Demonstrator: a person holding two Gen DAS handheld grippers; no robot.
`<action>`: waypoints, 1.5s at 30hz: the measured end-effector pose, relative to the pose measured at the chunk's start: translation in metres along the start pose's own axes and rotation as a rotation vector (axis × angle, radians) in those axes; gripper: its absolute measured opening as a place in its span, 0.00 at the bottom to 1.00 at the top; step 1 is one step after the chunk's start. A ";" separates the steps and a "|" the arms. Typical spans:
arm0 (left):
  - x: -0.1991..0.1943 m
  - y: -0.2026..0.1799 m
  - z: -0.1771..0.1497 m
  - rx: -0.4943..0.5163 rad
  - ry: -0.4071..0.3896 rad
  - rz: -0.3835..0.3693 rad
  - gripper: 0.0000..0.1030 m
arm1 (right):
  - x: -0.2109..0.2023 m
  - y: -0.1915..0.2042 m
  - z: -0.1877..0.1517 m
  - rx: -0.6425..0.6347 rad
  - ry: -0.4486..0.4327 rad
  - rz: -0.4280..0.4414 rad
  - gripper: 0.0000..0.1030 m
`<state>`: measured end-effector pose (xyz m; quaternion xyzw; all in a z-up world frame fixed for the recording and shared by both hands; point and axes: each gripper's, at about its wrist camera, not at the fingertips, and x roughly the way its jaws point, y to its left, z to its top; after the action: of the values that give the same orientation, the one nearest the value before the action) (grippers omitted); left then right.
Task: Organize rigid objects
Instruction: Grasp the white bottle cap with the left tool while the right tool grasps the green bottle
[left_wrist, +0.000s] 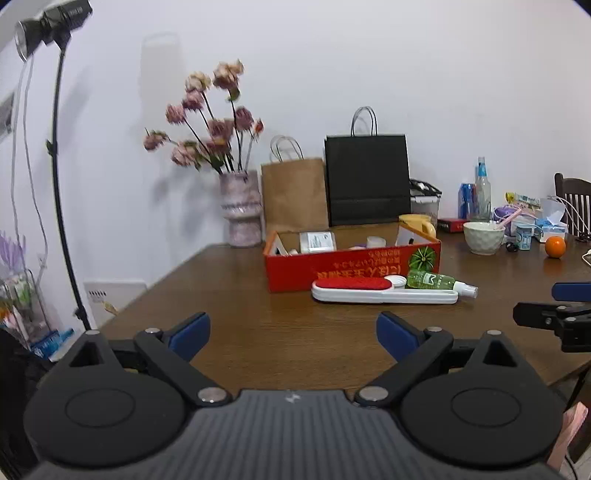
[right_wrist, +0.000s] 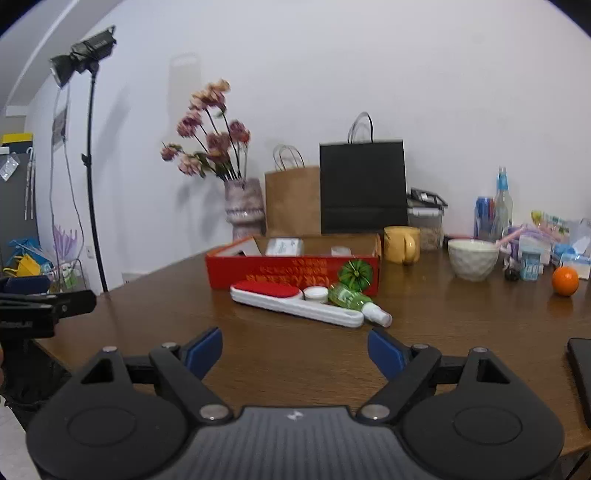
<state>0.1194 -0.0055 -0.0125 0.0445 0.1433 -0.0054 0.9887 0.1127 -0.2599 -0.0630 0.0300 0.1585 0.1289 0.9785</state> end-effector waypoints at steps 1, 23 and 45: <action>0.008 -0.003 0.003 0.000 0.007 -0.005 0.96 | 0.009 -0.005 0.004 -0.005 0.009 0.001 0.82; 0.275 -0.130 0.062 0.222 0.246 -0.226 0.68 | 0.271 -0.114 0.056 -0.058 0.369 0.179 0.30; 0.247 -0.119 0.085 0.144 0.181 -0.182 0.39 | 0.262 -0.133 0.052 -0.004 0.330 0.083 0.30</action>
<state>0.3776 -0.1310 -0.0118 0.1024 0.2348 -0.1014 0.9613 0.4019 -0.3206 -0.1067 0.0131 0.3156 0.1725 0.9330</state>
